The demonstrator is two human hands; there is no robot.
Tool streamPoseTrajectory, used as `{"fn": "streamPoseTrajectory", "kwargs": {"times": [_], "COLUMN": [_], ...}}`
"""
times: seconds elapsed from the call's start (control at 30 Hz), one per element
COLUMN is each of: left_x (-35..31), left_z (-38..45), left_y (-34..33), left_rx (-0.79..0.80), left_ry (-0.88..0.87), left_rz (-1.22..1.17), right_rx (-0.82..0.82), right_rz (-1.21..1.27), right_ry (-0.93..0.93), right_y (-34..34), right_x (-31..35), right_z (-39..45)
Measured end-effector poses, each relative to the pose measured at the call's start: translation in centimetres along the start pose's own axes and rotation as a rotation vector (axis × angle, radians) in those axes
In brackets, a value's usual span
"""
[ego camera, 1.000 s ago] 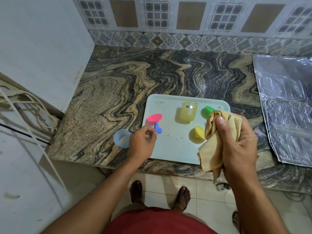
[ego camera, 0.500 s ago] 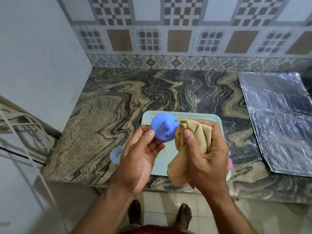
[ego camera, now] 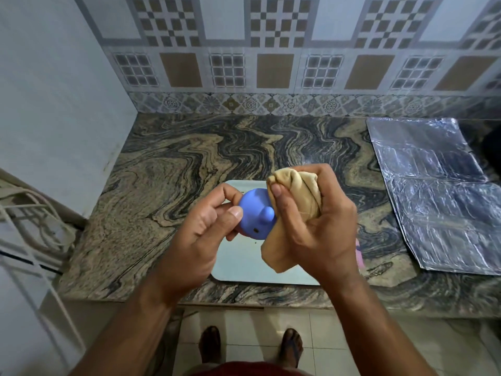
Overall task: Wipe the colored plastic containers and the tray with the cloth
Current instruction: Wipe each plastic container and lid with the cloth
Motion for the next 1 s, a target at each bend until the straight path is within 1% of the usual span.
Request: {"fn": "streamPoseTrajectory", "kwargs": {"times": [0.07, 0.1, 0.17, 0.23, 0.27, 0.33, 0.37, 0.43, 0.5, 0.57, 0.63, 0.7, 0.77, 0.83, 0.93, 1.0], "left_x": [-0.1, -0.1, -0.1, 0.1, 0.2, 0.1, 0.0, -0.1, -0.2, -0.6, -0.5, -0.2, -0.5, -1.2, -1.8, -1.9], "left_z": [0.2, 0.3, 0.5, 0.6, 0.7, 1.0, 1.2, 1.5, 1.5, 1.2, 0.8, 0.7, 0.9, 1.2, 1.4, 1.8], "left_y": [0.4, 0.6, 1.1, 1.6, 1.6, 1.4, 1.3, 1.2, 0.9, -0.4, -1.3, -1.3, -1.1, -0.8, -1.0, -0.9], "left_rx": [0.020, 0.016, -0.033, -0.096, -0.109, -0.089, -0.081, -0.088, -0.084, -0.027, -0.054, -0.111, -0.098, -0.027, 0.151, 0.167], "left_ry": [0.038, 0.057, 0.096, 0.134, 0.146, 0.152, 0.151, 0.161, 0.162, 0.131, 0.080, 0.042, 0.025, 0.035, 0.098, 0.123], "left_rz": [0.009, -0.031, -0.159, -0.242, -0.253, -0.258, -0.262, -0.283, -0.333, -0.391, -0.383, -0.320, -0.264, -0.208, -0.041, -0.020], "right_rx": [0.022, 0.023, 0.066, 0.178, 0.239, 0.335, 0.356, 0.314, 0.187, 0.068, 0.012, 0.001, 0.021, 0.077, 0.148, 0.131], "right_rz": [-0.039, -0.021, 0.124, 0.296, 0.331, 0.319, 0.304, 0.297, 0.310, 0.332, 0.316, 0.279, 0.213, 0.126, 0.022, 0.070], "right_ry": [-0.005, -0.018, -0.038, -0.025, -0.009, 0.021, 0.023, -0.003, -0.046, -0.086, -0.102, -0.077, -0.023, 0.055, 0.128, 0.102], "right_y": [0.0, 0.3, 0.9, 1.0, 0.9, 0.3, -0.2, -0.6, -0.5, -0.4, -0.4, -0.3, 0.3, 0.8, 0.9, 1.2], "right_x": [-0.7, -1.1, -1.7, -1.6, -1.1, -0.4, -0.3, -0.2, -0.2, 0.1, 0.5, 0.7, 0.9, 1.4, 1.7, 1.3], "right_z": [1.2, 1.9, 2.9, 2.9, 2.6, 1.6, 1.3, 0.9, 0.8, 0.3, -0.1, -0.3, 0.0, 0.9, 2.8, 4.0]}}
Point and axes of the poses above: each hand's wrist, its own z-axis towards the middle knuckle, its own y-axis out of the back of the hand, x = y × z, the point moved 7 cm from there along z, towards the middle knuckle, and after that the axes turned 12 degrees about -z, right-handed, at the moved point
